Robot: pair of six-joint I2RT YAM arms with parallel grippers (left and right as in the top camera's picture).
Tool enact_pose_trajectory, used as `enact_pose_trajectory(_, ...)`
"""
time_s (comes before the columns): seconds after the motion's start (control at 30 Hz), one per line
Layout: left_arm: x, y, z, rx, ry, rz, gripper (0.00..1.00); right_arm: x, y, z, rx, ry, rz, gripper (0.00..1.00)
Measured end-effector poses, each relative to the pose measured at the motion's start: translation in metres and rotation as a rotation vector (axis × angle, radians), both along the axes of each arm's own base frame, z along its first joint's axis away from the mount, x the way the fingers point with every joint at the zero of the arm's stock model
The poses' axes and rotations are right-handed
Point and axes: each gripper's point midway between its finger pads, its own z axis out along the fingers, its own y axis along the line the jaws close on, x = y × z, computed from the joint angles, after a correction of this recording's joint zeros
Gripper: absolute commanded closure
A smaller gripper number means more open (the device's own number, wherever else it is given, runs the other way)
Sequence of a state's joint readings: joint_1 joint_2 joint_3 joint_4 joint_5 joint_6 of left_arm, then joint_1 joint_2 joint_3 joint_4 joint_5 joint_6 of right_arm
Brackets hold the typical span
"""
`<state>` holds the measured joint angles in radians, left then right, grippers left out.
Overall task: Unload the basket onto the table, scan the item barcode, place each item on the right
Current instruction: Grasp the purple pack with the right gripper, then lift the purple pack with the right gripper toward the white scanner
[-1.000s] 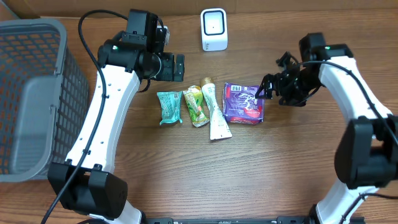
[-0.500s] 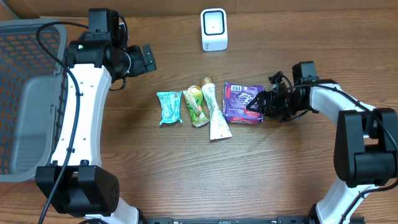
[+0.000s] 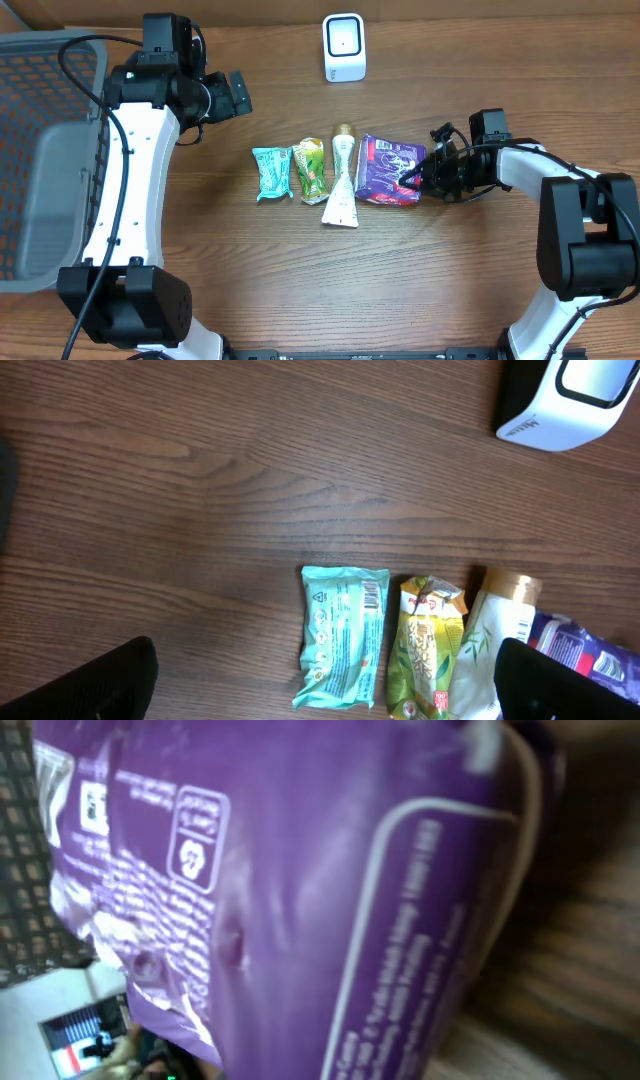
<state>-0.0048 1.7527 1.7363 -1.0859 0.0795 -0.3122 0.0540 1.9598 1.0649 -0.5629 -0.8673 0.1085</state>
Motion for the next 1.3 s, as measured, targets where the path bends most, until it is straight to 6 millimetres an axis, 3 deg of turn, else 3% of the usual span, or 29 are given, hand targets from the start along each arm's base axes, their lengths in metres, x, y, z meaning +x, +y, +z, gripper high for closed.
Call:
enact_pose_trajectory(0.17,0.000,0.000,0.000,0.000,0.000,0.000,0.00,-0.011,-0.003,0.008,-0.015,0.084,-0.007,0.96)
enact_pose_trajectory(0.27,0.000,0.000,0.000,0.000,0.000,0.000,0.00,-0.004,-0.008,0.030,-0.061,0.064,-0.012,0.96)
enact_pose_trajectory(0.4,0.000,0.000,0.000,0.000,0.000,0.000,0.00,0.013,-0.010,0.081,-0.147,-0.059,-0.010,0.96)
enact_pose_trajectory(0.5,0.000,0.000,0.000,0.000,0.000,0.000,0.00,0.020,-0.001,0.128,-0.210,-0.203,0.010,0.96)
enact_pose_trajectory(0.57,0.000,0.000,0.000,0.000,0.000,0.000,0.00,0.019,0.010,0.157,-0.241,-0.303,0.030,0.96)
enact_pose_trajectory(0.7,0.000,0.000,0.000,0.000,0.000,0.000,0.00,0.009,0.029,0.195,-0.305,-0.454,0.064,0.96)
enact_pose_trajectory(0.83,0.000,0.000,0.000,0.000,0.000,0.000,0.00,-0.003,0.038,0.209,-0.392,-0.537,0.081,0.96)
enact_pose_trajectory(0.97,0.000,0.000,0.000,0.000,0.000,0.000,0.00,-0.002,0.039,0.210,-0.511,-0.587,0.049,0.96)
enact_pose_trajectory(1.13,0.000,0.000,0.000,0.000,0.000,0.000,0.00,0.024,0.020,0.222,-0.686,-0.680,-0.081,0.96)
enact_pose_trajectory(1.3,0.000,0.000,0.000,0.000,0.000,0.000,0.00,0.086,-0.004,0.278,-0.892,-0.910,-0.273,0.96)
